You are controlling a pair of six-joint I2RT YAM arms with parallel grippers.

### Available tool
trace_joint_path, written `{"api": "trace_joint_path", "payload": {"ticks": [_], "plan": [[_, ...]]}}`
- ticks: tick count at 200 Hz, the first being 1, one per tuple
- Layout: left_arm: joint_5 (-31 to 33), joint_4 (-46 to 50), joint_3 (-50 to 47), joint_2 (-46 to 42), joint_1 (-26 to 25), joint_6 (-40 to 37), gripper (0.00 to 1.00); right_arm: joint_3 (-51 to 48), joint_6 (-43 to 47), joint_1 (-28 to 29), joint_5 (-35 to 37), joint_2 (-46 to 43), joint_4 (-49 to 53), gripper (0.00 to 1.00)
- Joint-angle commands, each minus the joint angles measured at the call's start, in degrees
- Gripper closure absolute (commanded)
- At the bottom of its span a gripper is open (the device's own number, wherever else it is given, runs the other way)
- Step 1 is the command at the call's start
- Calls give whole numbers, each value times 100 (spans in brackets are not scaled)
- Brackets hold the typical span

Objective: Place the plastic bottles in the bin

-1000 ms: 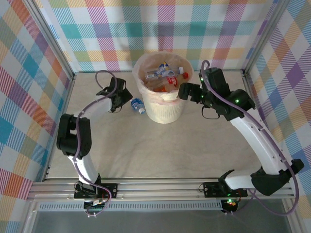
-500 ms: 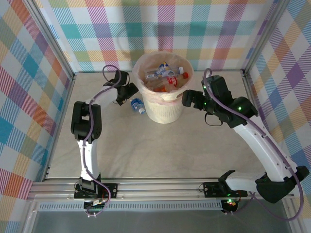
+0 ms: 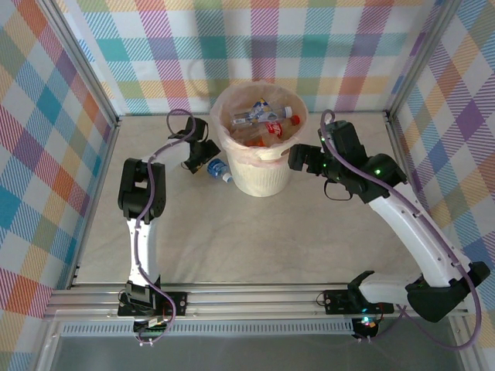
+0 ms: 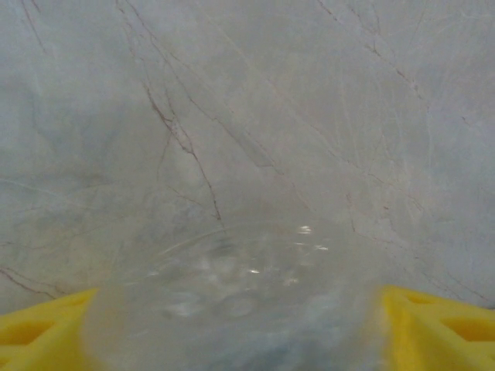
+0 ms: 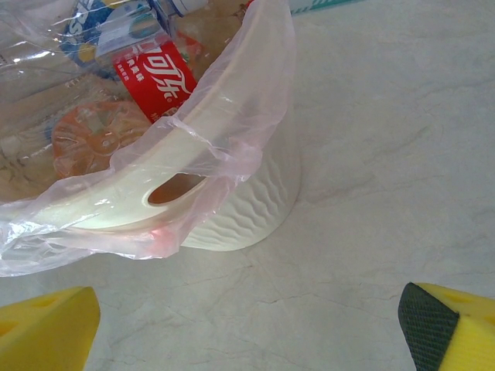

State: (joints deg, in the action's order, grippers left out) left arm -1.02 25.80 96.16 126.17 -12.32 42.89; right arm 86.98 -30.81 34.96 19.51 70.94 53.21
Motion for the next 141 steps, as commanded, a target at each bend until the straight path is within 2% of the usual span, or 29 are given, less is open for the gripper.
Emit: {"api": "trace_joint_path", "payload": {"ticks": [1,17,61,102,141], "plan": [[-35,198,110,82,45,39,24,-23,-13,-7,9,13,-90,0],[22,222,71,42,46,35,30,-23,-4,-7,36,-22,-87,0],[372,322,-39,-401,54,-137,55,-58,5,-11,104,-139,-65,0],[1048,413,-256,-1317,54,-677,58,-145,-4,-16,166,-288,-73,0],[1647,300,-510,-2483,50,-1519,59,-279,-12,-30,217,-455,-197,0]]}}
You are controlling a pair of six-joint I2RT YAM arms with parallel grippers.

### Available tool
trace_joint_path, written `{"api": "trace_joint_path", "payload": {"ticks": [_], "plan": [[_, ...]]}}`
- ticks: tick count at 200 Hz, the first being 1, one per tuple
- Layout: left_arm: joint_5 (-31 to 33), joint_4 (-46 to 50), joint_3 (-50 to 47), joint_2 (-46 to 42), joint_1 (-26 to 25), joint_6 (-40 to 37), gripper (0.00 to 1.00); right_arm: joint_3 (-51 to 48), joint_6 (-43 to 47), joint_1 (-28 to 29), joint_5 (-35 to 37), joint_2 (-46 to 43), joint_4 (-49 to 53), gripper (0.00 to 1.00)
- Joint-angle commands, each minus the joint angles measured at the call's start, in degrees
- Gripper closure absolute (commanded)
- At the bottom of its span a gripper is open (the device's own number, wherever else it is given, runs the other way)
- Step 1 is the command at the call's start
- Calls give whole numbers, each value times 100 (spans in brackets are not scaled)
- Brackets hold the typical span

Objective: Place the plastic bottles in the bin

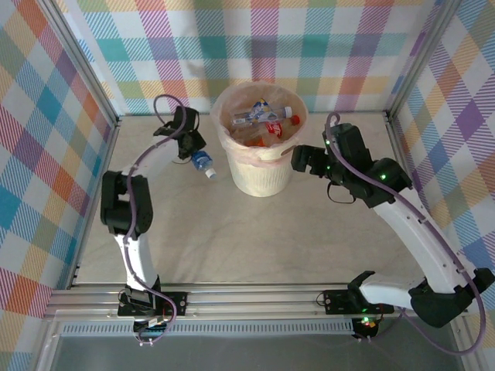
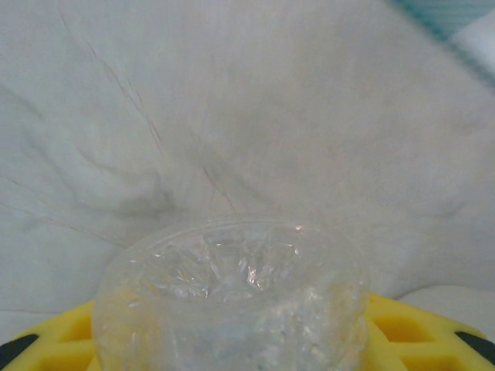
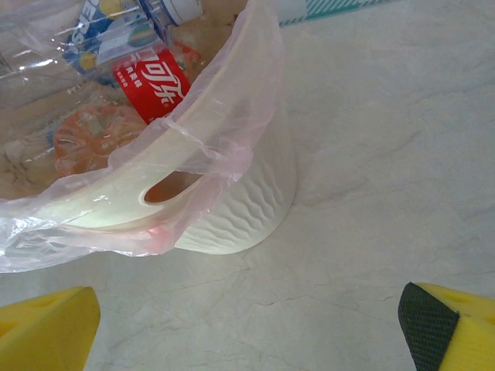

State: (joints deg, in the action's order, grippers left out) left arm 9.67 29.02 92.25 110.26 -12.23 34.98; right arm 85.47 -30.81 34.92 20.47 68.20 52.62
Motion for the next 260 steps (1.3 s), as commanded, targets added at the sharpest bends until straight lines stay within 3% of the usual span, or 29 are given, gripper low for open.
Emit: {"api": "trace_joint_path", "payload": {"ticks": [1,64,118,189,234,260], "plan": [[588,-33,-123,-905,43,-746,59,-132,-13,-23,122,-188,-138,0],[273,-821,-240,-2775,-210,-2195,59,-388,-51,-38,141,-315,-349,0],[-52,-1457,132,-3160,-1106,-3446,61,-631,-192,-53,406,-493,-397,0],[-198,-1516,1530,-1986,-2548,-5641,63,-1083,-585,-165,730,-1071,-236,0],[-214,-911,2743,-820,-2884,-6523,62,-1314,-655,-178,729,-1410,-261,0],[-172,-756,2911,-475,-3070,-6881,61,-1323,-662,-184,767,-1470,-174,0]]}}
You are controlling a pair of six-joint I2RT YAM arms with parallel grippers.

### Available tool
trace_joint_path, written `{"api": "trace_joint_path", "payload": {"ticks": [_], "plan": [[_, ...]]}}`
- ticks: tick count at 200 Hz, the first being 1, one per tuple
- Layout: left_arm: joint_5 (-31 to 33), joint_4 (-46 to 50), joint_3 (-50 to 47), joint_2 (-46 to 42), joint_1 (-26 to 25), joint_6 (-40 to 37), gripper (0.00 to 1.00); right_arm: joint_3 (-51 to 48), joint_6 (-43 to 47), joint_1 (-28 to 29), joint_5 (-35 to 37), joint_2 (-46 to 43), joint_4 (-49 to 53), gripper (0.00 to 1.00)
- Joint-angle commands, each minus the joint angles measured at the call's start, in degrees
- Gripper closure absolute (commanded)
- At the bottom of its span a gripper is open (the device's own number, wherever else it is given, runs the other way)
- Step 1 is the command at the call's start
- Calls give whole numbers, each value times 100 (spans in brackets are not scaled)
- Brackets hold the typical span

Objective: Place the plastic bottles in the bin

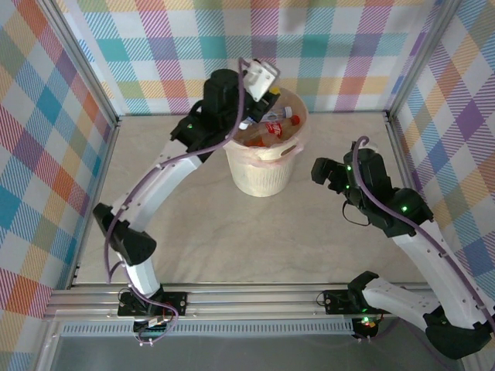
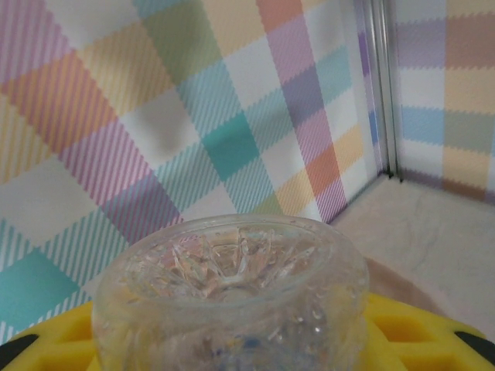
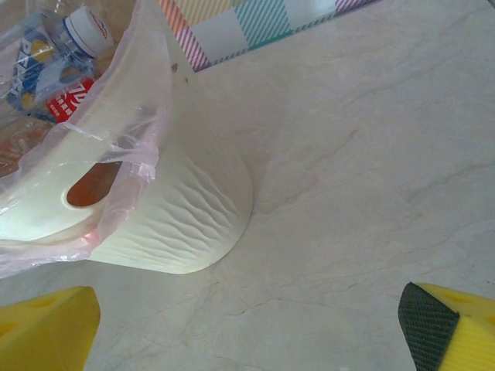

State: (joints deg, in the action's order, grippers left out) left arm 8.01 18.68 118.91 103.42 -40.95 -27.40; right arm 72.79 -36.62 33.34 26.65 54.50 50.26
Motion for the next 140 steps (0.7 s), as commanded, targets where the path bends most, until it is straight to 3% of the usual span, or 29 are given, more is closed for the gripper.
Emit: {"api": "trace_joint_path", "payload": {"ticks": [1,85,114,140], "plan": [[-4,282,241,225,-200,-657,60,-55,-81,-24,148,-103,67,0],[120,1018,636,926,-353,-992,49,-108,-72,-30,144,-62,21,0],[183,1179,800,1098,-370,-1013,36,-99,-60,-40,143,-70,42,0],[158,1260,969,1176,-379,-979,19,-90,-56,-42,142,-105,47,0]]}}
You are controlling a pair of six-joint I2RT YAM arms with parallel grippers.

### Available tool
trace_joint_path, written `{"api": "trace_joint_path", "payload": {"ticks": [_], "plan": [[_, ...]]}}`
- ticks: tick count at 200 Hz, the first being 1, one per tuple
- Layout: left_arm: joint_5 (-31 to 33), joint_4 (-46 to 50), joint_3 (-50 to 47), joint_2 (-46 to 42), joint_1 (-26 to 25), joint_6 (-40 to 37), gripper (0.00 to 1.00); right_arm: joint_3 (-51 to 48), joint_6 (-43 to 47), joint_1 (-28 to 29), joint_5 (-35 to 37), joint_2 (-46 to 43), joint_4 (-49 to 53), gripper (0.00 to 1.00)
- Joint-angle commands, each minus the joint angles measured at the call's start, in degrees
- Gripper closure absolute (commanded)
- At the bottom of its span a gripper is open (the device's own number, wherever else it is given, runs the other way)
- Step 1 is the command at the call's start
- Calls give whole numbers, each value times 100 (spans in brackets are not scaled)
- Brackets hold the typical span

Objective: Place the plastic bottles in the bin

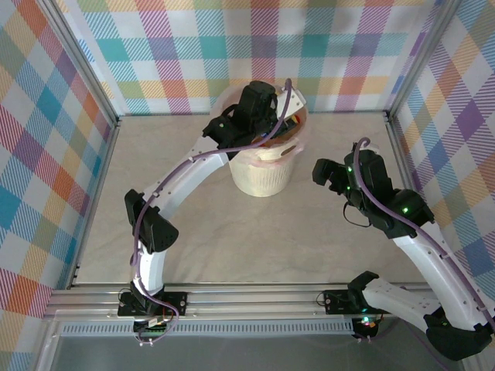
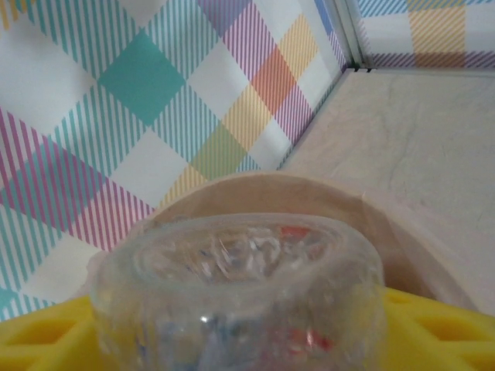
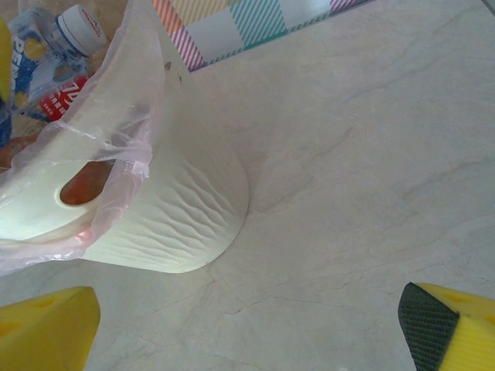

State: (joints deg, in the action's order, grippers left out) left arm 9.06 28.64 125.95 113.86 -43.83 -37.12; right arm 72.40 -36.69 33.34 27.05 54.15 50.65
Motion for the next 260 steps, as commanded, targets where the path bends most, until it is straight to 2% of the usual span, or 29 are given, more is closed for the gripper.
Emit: {"api": "trace_joint_path", "payload": {"ticks": [1,31,44,74,122,206,222,244,260], "plan": [[48,264,269,134,-90,-6,18,-51,-49,-40,110,-71,11,0],[-106,298,467,128,-102,120,8,-48,-29,-47,124,-80,15,0],[-168,284,509,106,-111,176,0,-37,-31,-47,121,-72,24,0],[-273,214,518,22,-113,267,0,-7,-7,-50,116,-52,40,0],[-62,150,451,-180,-121,346,0,47,33,-61,116,-18,49,0],[-319,-208,-520,-1062,-116,633,0,73,56,-74,36,112,-1,0],[-173,-247,-604,-1105,-114,671,0,73,56,-74,18,113,-3,0],[384,-275,-668,-1026,-116,683,0,64,48,-75,1,83,-1,0],[675,-212,-668,-898,-107,680,8,46,48,-74,-14,54,-7,0]]}}
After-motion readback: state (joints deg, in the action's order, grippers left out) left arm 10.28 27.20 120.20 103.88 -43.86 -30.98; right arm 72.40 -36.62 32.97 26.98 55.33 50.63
